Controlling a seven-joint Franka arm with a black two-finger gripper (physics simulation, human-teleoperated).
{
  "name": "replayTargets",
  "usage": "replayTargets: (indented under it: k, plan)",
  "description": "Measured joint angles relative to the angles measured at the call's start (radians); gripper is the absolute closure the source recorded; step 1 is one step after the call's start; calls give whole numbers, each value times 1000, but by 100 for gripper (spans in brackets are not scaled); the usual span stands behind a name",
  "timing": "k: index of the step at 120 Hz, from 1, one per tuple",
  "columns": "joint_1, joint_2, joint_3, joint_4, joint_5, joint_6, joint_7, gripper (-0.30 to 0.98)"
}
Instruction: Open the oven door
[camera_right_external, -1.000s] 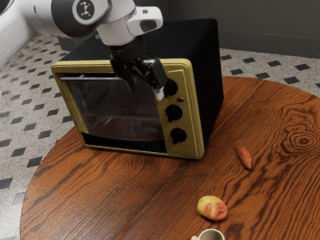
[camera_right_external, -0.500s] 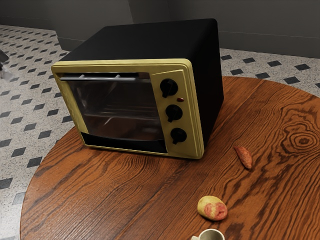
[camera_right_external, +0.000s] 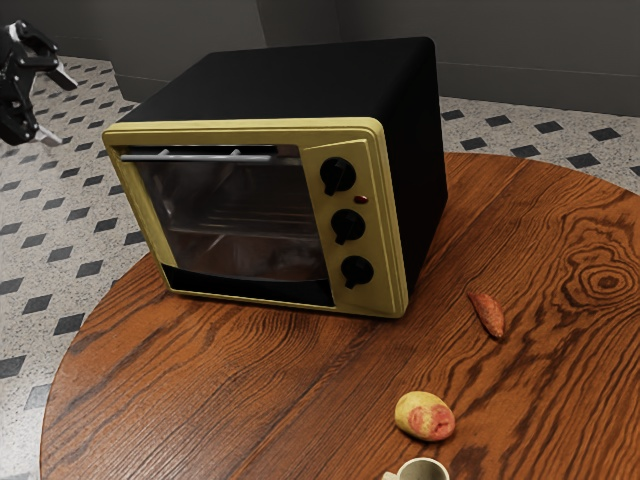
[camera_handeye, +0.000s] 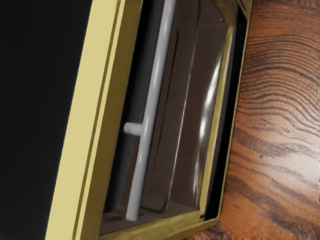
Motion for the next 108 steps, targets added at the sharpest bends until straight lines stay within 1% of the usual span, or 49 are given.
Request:
replayTargets:
  k: [8,38,67,76,89,108]
  plan:
    - [3,9,2,-7,0,-11,52,0]
    - [1,115,-2,0,-19,-10,203,0]
    - [-2,202,-10,73,-49,0,297,0]
    - [-12,198,-9,66,-57,0,320,0]
    - [-35,121,-7,-25,-60,21,349,0]
    - [10,120,-9,-57,-59,58,383,0]
